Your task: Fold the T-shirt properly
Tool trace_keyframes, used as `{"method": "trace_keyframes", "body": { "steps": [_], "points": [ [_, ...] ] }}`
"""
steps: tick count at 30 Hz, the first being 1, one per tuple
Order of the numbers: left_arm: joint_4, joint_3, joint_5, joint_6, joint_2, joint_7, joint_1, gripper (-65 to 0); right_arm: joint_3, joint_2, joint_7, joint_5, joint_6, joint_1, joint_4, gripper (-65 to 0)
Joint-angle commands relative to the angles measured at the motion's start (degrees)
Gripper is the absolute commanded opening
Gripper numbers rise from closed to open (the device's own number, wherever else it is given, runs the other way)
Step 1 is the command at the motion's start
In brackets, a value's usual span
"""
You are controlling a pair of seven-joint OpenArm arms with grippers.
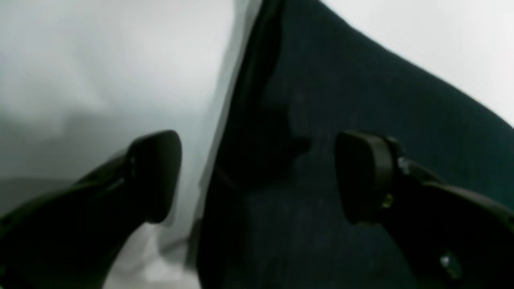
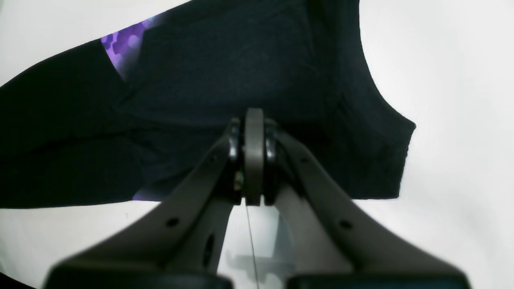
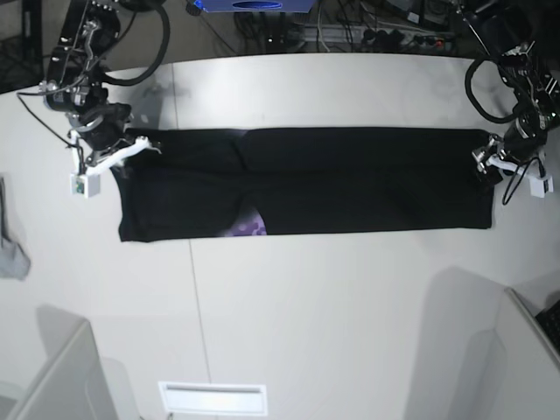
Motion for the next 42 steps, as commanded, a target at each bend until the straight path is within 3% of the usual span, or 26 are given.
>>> {"method": "trace_keyframes", "body": {
  "steps": [1, 5, 8, 12, 16, 20, 24, 32, 42],
  "points": [
    [-0.4, -0.2, 0.42, -0.22, -1.21, -0.58, -1.31, -9.7, 0.14, 0.48, 1.32, 0.58, 0.36, 0.26, 1.09, -65.0],
    [-1.9, -0.11, 4.11, -0.31, -1.04, -0.49, -2.98, -13.8, 0.14, 0.48, 1.32, 0.58, 0.36, 0.26, 1.09, -65.0],
    [-2.51, 2.62, 4.55, -0.31, -1.04, -0.58, -2.54, -23.0, 0.14, 0.48, 1.32, 0.58, 0.36, 0.26, 1.09, -65.0],
    [-5.06, 4.11, 4.55, -0.31, -1.13, -0.58, -2.45, -41.1, 0.14, 0.48, 1.32, 0.58, 0.36, 0.26, 1.09, -65.0],
    [-7.17, 4.02, 4.55, -0.31, -1.3, -0.67, -2.89, -65.0, 0.14, 0.48, 1.32, 0.58, 0.36, 0.26, 1.09, -65.0],
    [-7.08, 3.94, 4.46, -0.31, -3.06, -0.67, -2.89, -65.0, 0.23, 0.48, 1.32, 0.67, 0.36, -0.44, 1.09, -65.0],
    [-5.06, 3.06, 4.37, -0.31, -4.99, -0.67, -2.89, -65.0, 0.4, 0.65, 1.32, 5.5, 0.36, -1.32, 1.09, -65.0],
    [11.2, 0.16, 4.55, -0.31, -4.64, -0.49, 2.38, -65.0, 0.31, 0.74, 1.32, 7.35, 0.36, -1.32, 1.09, -65.0],
    [23.6, 0.24, 4.55, -0.31, 1.6, -0.49, 9.5, -65.0, 0.49, 0.65, 1.32, 7.35, 0.36, -1.23, 0.83, -65.0]
  ]
}}
